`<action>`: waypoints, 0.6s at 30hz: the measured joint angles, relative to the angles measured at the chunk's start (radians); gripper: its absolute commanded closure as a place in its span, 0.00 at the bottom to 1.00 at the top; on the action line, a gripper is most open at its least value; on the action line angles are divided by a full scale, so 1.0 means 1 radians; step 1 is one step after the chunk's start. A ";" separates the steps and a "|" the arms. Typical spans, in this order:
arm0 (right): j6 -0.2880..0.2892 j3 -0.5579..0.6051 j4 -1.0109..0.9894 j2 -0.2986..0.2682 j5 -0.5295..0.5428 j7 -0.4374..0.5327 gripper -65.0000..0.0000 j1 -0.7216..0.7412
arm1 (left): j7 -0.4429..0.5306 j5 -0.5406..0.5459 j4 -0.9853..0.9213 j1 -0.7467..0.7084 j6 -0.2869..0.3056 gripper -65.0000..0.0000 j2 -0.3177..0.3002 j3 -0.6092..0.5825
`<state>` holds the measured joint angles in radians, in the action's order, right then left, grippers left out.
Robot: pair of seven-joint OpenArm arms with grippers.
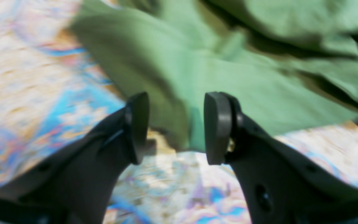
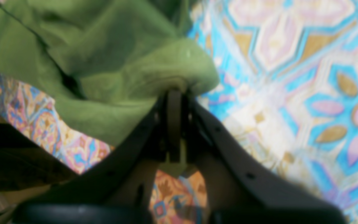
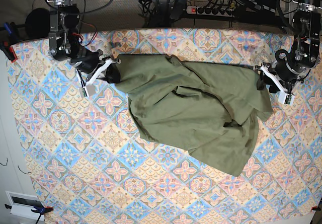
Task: Layout the t-shirt on the table in an organized manner, then fold the t-shirt properly
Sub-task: 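Pull the t-shirt with the right gripper while the left gripper releases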
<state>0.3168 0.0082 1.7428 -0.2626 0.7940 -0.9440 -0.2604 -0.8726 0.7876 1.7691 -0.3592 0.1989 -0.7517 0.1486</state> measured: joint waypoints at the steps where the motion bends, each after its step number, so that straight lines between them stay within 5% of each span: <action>1: 0.000 0.000 0.000 0.000 0.000 -0.002 0.98 0.011 | -0.038 0.005 0.000 0.000 0.002 0.56 0.000 -0.001; 5: 0.004 -0.039 0.000 0.005 0.012 0.000 0.98 0.028 | -0.126 0.006 0.058 -0.030 0.008 0.56 0.000 -0.004; 18: 0.003 -0.156 -0.002 0.005 0.007 0.002 0.98 0.143 | -0.135 0.006 0.079 -0.132 0.010 0.56 0.059 -0.008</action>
<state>0.3199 -0.1482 1.7409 -0.2577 0.8013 -0.9424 -0.1169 -1.0073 0.7940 1.8477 -0.4911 0.2085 -0.6930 0.1410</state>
